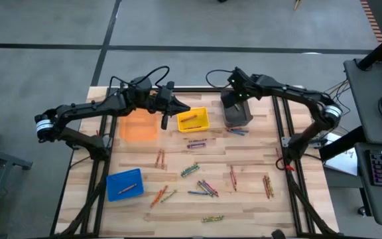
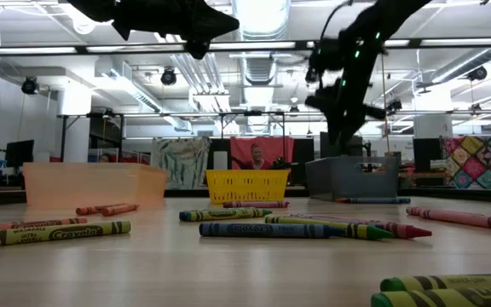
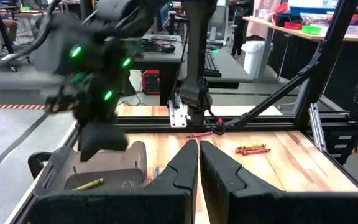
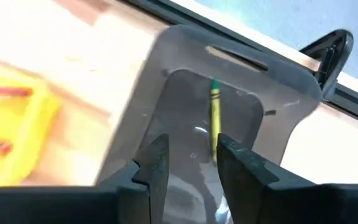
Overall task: Sort crayons
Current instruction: Put the red crayon into the yellow bin
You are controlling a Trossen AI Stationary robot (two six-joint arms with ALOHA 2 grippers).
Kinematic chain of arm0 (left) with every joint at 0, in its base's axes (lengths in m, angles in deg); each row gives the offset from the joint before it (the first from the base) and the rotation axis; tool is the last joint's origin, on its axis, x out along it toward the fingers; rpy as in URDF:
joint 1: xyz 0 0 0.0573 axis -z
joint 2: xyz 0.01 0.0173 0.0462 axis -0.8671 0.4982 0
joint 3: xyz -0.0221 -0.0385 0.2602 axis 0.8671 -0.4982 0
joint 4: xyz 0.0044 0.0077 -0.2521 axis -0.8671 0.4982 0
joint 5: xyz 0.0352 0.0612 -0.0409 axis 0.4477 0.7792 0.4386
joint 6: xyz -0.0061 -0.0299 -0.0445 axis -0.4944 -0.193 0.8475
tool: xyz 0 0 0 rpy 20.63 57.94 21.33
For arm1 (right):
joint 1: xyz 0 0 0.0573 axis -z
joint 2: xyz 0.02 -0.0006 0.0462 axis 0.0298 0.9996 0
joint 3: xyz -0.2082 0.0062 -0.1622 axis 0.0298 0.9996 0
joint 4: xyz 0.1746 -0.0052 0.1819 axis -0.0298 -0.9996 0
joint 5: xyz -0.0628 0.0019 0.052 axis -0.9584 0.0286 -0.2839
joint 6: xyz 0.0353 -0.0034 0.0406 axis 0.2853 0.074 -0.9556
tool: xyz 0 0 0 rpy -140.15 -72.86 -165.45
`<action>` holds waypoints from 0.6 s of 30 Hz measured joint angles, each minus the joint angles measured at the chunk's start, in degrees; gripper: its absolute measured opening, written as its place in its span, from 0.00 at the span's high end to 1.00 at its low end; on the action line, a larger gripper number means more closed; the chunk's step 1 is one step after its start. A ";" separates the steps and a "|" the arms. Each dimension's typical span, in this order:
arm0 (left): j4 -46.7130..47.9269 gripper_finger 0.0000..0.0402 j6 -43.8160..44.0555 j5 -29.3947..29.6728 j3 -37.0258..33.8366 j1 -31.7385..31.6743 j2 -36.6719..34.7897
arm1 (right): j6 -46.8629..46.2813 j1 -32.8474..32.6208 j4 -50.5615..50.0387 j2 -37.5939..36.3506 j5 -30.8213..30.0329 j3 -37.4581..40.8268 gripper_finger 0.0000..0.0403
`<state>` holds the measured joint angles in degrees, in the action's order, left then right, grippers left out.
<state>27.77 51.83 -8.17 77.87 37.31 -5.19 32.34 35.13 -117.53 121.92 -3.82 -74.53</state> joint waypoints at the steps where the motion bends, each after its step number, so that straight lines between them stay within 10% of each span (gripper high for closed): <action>1: 0.00 1.00 0.01 0.00 0.00 0.00 0.00 | -0.45 -1.12 -1.04 -1.63 0.01 0.00 0.70; 18: -0.24 1.00 -0.90 0.00 0.00 0.00 0.00 | -33.90 -26.87 -36.68 -9.71 8.36 8.51 0.92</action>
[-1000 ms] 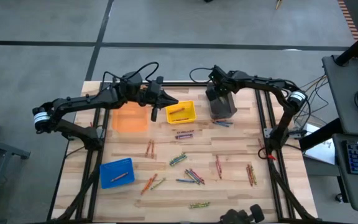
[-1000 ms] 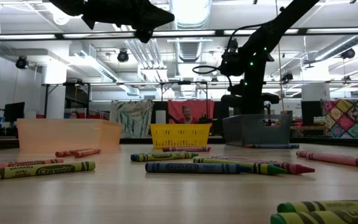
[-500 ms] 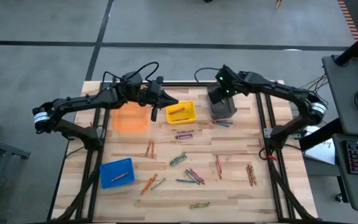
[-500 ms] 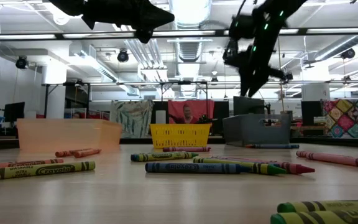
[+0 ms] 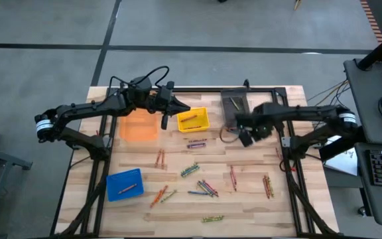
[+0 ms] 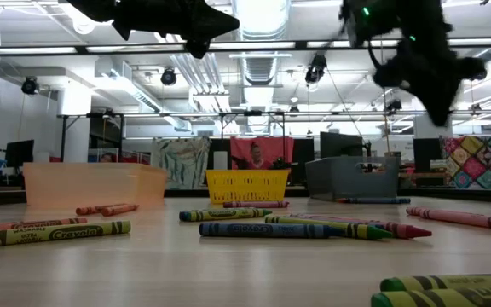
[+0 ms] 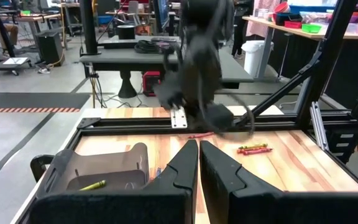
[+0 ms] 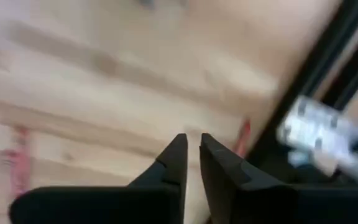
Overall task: Sort crayons
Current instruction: Put the red crayon into the yellow bin
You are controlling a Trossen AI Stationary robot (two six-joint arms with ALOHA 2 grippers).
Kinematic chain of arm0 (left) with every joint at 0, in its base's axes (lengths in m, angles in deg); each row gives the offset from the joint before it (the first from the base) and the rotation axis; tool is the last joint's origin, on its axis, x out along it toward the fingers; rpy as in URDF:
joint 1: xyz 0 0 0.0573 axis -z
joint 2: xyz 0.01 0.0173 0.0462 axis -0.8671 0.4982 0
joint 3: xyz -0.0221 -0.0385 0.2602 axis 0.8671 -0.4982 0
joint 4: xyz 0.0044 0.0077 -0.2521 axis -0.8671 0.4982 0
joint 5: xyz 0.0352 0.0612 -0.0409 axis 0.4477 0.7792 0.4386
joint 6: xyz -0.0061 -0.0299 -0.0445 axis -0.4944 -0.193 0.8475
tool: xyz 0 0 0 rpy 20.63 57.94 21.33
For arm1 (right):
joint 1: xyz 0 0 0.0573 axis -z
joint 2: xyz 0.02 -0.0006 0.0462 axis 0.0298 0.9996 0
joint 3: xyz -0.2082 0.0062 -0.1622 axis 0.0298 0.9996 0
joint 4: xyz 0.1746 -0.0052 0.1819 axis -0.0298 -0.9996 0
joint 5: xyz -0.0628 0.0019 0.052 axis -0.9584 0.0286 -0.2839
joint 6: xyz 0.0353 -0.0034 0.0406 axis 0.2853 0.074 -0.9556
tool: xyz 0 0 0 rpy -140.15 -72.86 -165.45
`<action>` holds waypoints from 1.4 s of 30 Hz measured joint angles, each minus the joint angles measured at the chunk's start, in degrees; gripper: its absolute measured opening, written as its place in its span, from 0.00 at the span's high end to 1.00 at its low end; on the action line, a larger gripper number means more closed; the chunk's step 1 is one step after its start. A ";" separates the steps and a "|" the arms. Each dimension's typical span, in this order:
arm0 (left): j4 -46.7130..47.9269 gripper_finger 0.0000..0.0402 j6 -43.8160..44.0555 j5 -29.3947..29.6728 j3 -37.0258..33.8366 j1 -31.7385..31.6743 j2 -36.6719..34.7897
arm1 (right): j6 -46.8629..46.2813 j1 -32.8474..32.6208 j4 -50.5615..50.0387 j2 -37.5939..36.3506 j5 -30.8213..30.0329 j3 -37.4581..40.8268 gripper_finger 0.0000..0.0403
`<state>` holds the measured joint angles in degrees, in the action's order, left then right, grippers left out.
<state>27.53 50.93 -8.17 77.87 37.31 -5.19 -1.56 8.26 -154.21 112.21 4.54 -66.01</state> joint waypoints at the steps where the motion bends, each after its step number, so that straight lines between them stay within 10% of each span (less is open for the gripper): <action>1: 0.00 1.00 0.00 0.01 0.00 0.00 0.00 | -1.36 -0.80 0.03 0.70 1.16 1.70 0.94; 42: 0.83 1.00 -1.69 0.00 0.00 -0.09 -0.02 | -6.46 -6.19 3.94 22.68 -1.50 18.79 0.98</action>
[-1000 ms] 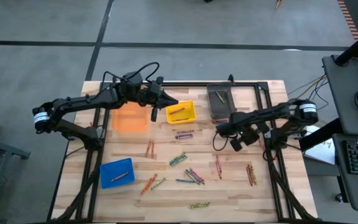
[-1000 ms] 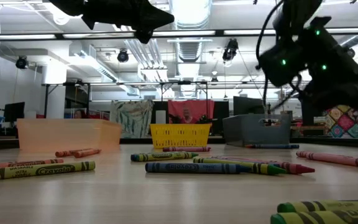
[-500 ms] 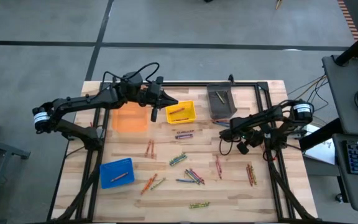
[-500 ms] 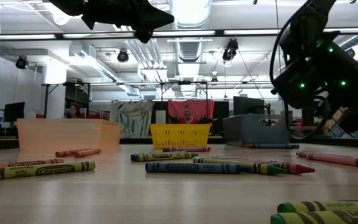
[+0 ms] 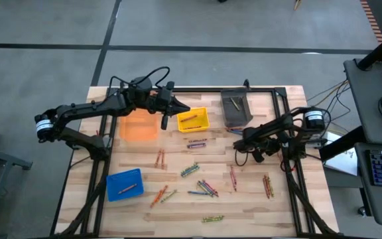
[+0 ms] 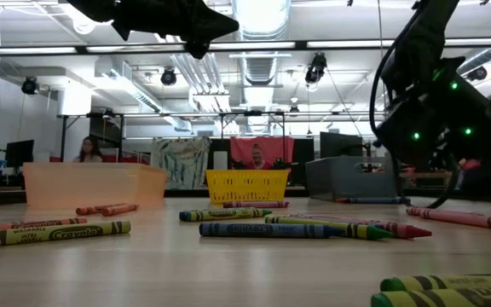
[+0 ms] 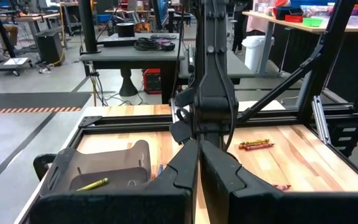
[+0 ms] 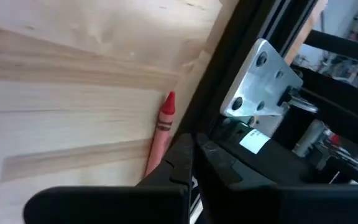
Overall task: Sort crayons
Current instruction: Put the red crayon into the yellow bin
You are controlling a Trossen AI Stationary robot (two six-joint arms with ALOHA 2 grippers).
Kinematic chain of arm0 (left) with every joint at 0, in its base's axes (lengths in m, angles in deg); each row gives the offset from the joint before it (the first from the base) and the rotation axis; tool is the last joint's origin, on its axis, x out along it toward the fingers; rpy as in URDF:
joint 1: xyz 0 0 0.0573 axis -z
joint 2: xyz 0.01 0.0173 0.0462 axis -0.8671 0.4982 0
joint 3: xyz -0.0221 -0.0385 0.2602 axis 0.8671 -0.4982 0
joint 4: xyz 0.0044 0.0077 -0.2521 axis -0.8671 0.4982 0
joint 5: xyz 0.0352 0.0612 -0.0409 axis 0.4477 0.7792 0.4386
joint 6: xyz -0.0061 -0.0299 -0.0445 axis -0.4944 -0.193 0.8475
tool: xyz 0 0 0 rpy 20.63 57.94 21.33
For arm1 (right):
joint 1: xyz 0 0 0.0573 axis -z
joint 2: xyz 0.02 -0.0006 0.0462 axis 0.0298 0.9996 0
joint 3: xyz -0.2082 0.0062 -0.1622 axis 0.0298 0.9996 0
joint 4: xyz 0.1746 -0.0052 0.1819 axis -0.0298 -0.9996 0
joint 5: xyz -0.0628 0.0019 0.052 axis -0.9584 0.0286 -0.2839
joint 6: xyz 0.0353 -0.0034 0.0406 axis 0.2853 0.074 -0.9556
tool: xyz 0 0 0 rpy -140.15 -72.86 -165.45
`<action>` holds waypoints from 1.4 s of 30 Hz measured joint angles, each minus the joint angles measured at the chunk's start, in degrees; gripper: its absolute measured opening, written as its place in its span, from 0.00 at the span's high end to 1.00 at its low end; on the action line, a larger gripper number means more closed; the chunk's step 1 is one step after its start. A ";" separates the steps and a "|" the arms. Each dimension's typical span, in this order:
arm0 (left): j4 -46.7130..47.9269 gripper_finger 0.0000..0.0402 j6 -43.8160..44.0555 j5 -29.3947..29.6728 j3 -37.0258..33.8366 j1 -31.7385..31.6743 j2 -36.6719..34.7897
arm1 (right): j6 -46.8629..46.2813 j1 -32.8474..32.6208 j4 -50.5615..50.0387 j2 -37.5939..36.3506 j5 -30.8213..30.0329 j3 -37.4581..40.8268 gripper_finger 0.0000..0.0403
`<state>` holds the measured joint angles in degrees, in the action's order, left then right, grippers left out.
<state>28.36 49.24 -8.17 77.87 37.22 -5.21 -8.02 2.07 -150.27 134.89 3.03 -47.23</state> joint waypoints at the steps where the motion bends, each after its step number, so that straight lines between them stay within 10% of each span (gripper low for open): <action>1: 0.00 1.00 -0.01 0.00 0.00 0.00 -0.01 | 0.03 0.07 0.00 1.04 0.08 -0.03 0.98; 15: 0.17 1.00 -2.45 0.02 0.00 -0.09 -0.26 | 5.66 4.51 3.66 5.53 3.67 0.16 0.98; 42: -0.07 1.00 -5.24 0.04 0.02 -0.20 -0.79 | 9.46 9.84 3.10 -13.84 3.57 0.30 0.98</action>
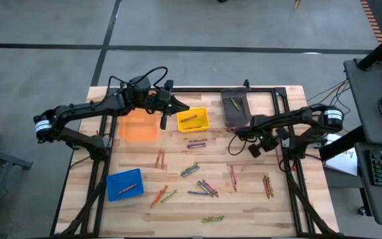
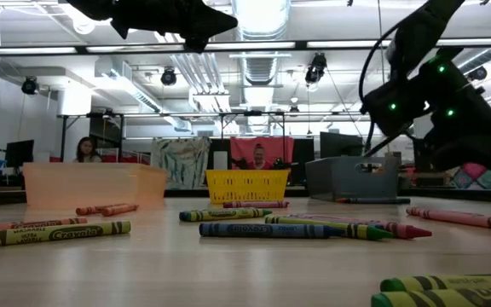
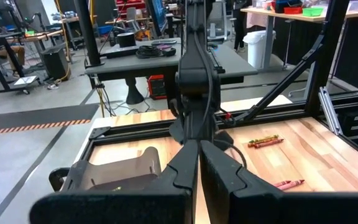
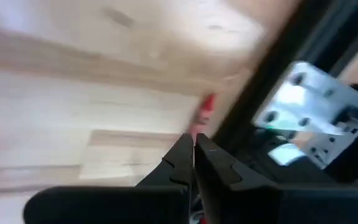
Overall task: Sort crayons
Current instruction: Put the red crayon into the yellow bin
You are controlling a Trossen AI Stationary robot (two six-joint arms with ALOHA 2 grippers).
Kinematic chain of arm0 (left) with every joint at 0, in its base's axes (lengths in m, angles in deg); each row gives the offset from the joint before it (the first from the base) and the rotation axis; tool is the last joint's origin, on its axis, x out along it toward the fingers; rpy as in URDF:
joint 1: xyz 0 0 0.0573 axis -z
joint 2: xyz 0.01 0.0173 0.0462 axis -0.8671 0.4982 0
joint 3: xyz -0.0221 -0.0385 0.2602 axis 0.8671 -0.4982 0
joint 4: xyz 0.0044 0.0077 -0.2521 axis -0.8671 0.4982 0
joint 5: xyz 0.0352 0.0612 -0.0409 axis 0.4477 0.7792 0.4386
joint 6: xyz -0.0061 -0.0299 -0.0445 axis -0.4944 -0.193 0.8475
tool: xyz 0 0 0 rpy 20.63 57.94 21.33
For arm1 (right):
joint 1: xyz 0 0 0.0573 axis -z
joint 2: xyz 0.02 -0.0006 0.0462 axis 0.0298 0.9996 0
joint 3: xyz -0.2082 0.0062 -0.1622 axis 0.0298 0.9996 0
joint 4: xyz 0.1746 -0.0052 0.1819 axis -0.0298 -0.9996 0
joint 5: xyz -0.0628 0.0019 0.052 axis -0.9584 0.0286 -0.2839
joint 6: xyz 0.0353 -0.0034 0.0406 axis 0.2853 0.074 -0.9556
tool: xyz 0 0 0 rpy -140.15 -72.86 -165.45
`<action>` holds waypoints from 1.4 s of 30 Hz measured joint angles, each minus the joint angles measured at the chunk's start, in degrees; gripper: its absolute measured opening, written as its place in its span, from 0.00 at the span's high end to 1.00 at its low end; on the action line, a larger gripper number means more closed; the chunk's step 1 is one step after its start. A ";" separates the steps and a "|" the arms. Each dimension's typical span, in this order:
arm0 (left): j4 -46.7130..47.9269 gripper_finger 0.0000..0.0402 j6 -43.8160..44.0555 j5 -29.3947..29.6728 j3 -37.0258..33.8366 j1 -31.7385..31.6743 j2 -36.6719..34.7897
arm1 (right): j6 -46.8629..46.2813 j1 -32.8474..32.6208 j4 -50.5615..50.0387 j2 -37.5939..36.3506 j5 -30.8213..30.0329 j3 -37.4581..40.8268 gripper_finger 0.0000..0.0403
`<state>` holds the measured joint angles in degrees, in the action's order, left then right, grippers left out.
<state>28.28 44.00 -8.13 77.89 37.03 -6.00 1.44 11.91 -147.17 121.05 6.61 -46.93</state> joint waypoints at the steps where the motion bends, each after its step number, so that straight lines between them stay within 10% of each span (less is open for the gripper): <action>1: -0.04 1.00 0.00 0.00 0.00 0.01 0.00 | -0.43 0.31 -0.07 -0.72 -0.84 0.21 0.98; 16: -0.51 1.00 0.47 0.01 0.00 0.02 -0.02 | 5.00 6.47 0.57 7.55 -1.82 1.18 0.96; 33: -1.56 1.00 -0.61 0.02 0.00 0.02 -0.02 | 18.09 7.73 5.37 13.55 4.55 3.74 0.62; 42: -1.17 1.00 -0.61 0.00 0.00 0.02 -0.02 | 31.59 7.81 6.83 12.65 6.41 3.96 0.71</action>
<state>27.11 43.39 -8.13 77.89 37.05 -6.02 33.03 19.72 -140.35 133.70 13.01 -42.97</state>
